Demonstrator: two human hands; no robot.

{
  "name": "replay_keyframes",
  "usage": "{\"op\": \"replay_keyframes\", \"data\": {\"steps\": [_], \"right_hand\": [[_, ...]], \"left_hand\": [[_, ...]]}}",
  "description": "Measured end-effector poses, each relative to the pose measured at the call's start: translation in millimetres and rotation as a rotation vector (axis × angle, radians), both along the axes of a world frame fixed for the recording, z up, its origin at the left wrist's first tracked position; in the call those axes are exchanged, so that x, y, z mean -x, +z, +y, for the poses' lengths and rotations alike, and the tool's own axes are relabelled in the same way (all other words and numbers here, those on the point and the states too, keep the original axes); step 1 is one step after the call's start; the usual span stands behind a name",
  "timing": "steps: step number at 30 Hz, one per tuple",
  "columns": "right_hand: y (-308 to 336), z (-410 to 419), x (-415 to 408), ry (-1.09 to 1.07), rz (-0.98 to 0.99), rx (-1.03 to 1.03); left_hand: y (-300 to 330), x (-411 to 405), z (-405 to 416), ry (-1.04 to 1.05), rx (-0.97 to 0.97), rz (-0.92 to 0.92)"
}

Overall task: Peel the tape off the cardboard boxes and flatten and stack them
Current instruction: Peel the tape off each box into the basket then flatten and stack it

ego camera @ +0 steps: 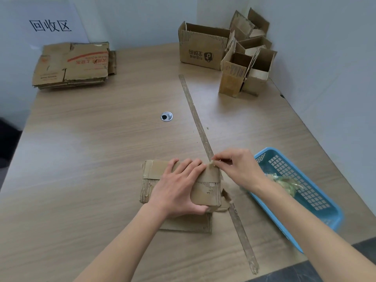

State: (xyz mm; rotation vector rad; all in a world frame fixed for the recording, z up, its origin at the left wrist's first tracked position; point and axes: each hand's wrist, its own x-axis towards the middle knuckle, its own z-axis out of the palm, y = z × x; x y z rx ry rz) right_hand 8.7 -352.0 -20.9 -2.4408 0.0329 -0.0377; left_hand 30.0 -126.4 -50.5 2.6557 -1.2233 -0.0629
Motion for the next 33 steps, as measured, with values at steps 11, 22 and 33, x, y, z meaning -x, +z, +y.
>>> {"op": "replay_keyframes", "data": {"steps": [11,22,33], "right_hand": [[-8.3,2.8,-3.8,-0.196,0.098,-0.267],[-12.1,-92.7,60.9,-0.447,-0.128,-0.150],[-84.2,-103.2,122.5,-0.172,0.164,0.514]], "left_hand": [[2.9,0.3,-0.1,0.011,-0.041,0.021],[3.4,0.3,-0.9,0.020,-0.022,0.013],[0.0,1.5,-1.8,0.029,-0.025,0.001]]}}
